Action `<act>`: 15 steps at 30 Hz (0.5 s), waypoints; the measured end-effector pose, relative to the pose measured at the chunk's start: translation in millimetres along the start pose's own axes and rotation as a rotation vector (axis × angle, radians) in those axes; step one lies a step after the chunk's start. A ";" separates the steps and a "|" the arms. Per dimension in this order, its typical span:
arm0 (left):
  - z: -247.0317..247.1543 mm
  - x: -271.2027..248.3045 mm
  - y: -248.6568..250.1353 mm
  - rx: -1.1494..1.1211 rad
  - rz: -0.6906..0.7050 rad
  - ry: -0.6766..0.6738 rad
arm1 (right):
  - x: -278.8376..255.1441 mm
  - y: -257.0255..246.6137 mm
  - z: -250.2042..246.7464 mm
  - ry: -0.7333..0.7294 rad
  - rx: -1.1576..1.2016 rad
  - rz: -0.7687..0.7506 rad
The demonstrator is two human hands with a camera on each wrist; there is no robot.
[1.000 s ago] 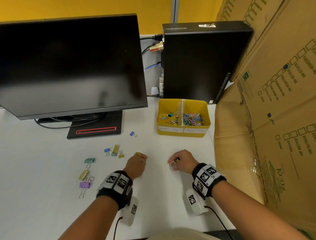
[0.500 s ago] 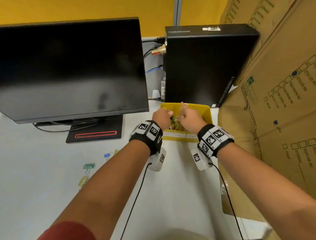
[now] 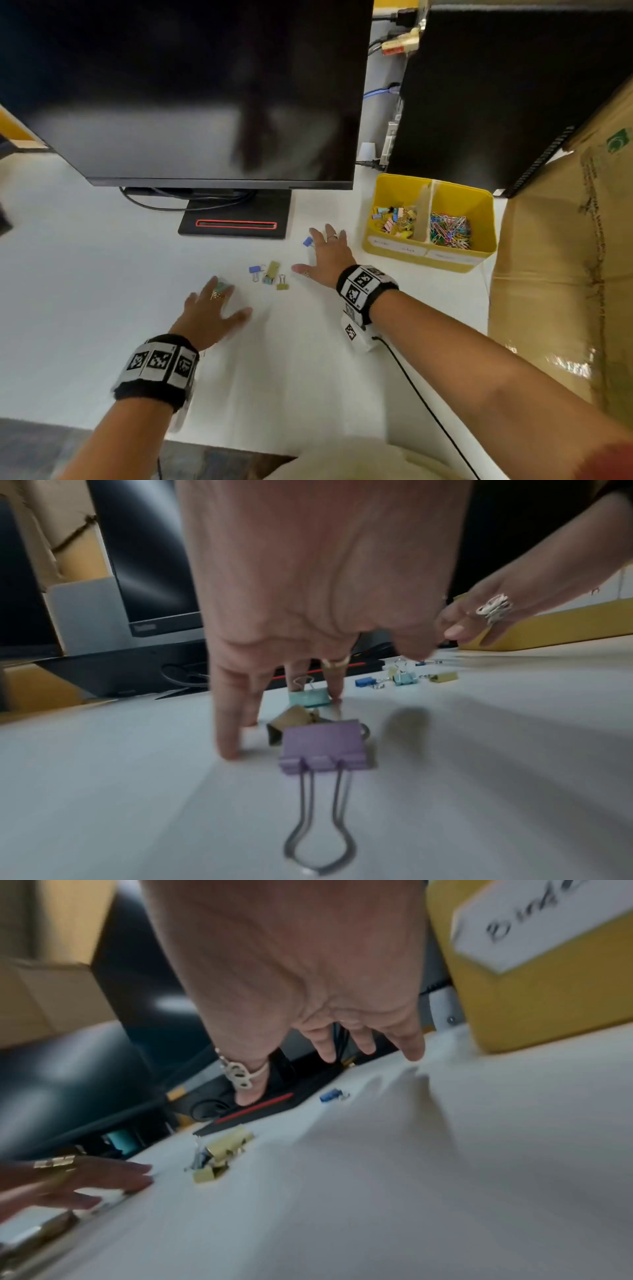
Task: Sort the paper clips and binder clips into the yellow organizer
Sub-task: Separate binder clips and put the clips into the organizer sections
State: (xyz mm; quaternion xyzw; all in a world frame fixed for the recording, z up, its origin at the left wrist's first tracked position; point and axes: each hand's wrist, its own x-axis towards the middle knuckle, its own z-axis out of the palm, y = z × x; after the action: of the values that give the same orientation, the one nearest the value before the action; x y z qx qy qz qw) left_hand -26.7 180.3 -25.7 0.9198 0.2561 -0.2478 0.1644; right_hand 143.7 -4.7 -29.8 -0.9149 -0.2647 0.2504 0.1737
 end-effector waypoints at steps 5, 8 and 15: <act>19.0 -21.1 -8.1 0.034 0.034 0.034 | 11.0 -32.8 28.9 -0.106 0.072 -0.175; 31.7 -24.9 -8.8 -0.018 0.040 0.203 | 9.7 -54.1 45.0 -0.173 -0.099 -0.253; 34.3 -23.0 7.0 -0.242 0.003 0.359 | -0.9 -53.8 43.7 0.022 -0.260 -0.372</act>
State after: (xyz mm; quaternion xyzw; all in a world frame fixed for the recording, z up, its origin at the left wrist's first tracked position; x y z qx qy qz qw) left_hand -52.7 150.9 -40.3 0.9230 0.3079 -0.0473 0.2258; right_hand 97.6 45.9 -40.8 -0.8678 -0.4569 0.1678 0.1004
